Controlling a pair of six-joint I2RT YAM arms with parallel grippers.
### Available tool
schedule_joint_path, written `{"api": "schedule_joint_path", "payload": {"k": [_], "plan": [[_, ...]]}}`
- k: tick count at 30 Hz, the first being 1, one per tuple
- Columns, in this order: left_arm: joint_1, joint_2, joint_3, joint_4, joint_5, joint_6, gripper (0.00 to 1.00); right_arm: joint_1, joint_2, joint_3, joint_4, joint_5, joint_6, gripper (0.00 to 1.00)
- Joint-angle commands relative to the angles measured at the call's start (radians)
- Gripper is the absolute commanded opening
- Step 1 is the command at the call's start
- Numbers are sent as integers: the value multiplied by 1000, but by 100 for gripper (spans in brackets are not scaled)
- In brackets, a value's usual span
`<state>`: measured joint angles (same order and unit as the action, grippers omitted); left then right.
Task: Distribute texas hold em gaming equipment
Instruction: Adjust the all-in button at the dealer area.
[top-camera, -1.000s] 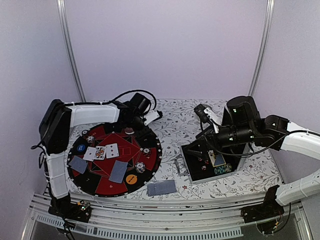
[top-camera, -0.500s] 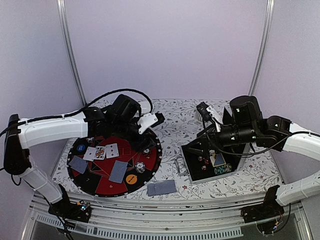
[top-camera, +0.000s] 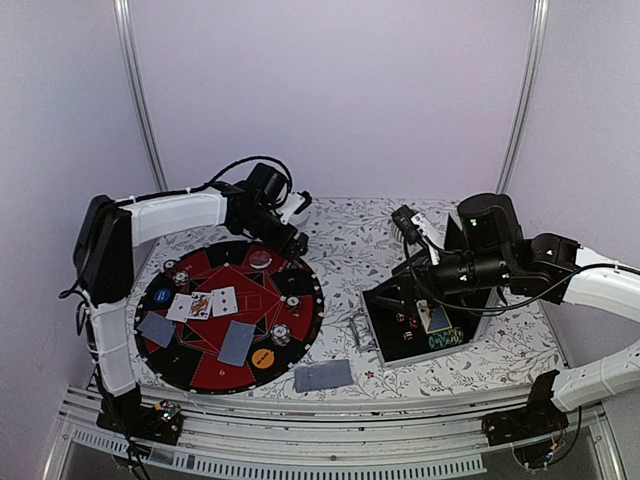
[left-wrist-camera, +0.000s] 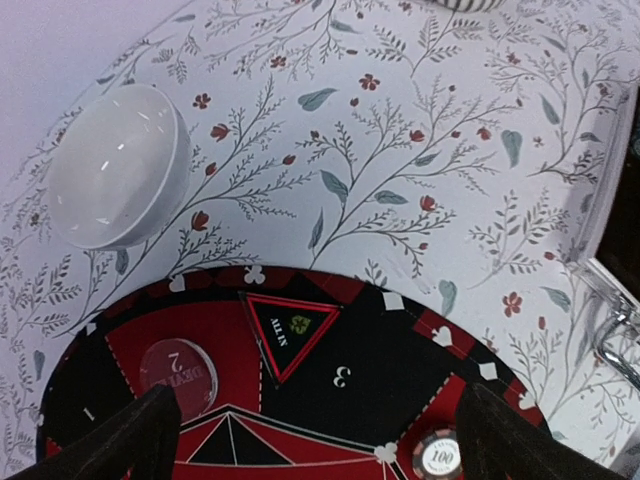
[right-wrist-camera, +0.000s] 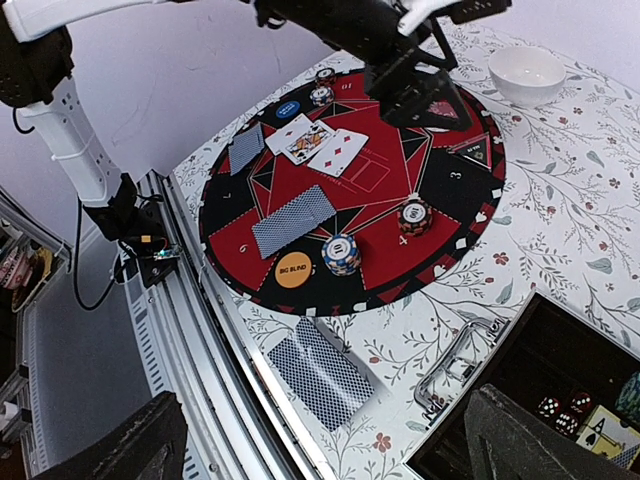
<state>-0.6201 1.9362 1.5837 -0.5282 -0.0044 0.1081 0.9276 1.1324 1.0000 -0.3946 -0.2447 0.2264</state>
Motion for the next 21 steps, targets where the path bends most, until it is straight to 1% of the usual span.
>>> {"api": "schedule_joint_path", "payload": {"k": [1,7,11,15,19,21], "plan": [[17,178,135,-88,-4,-62,98,-7,-4,-21,21,2,13,99],[68,333,225,-84,12,-120,98,-6,11,-23,22,0,5,99],[67,393,234,-54,32,-124,98,-6,20,-20,23,-3,1,99],[69,425,231,-53,13,-128,98,-6,17,-21,23,-2,3,99],[69,426,226,-53,69,-134,86,-6,12,-25,23,-1,4,99],[68,416,218,-50,102,-144,85,-6,12,-24,22,-1,5,99]]}}
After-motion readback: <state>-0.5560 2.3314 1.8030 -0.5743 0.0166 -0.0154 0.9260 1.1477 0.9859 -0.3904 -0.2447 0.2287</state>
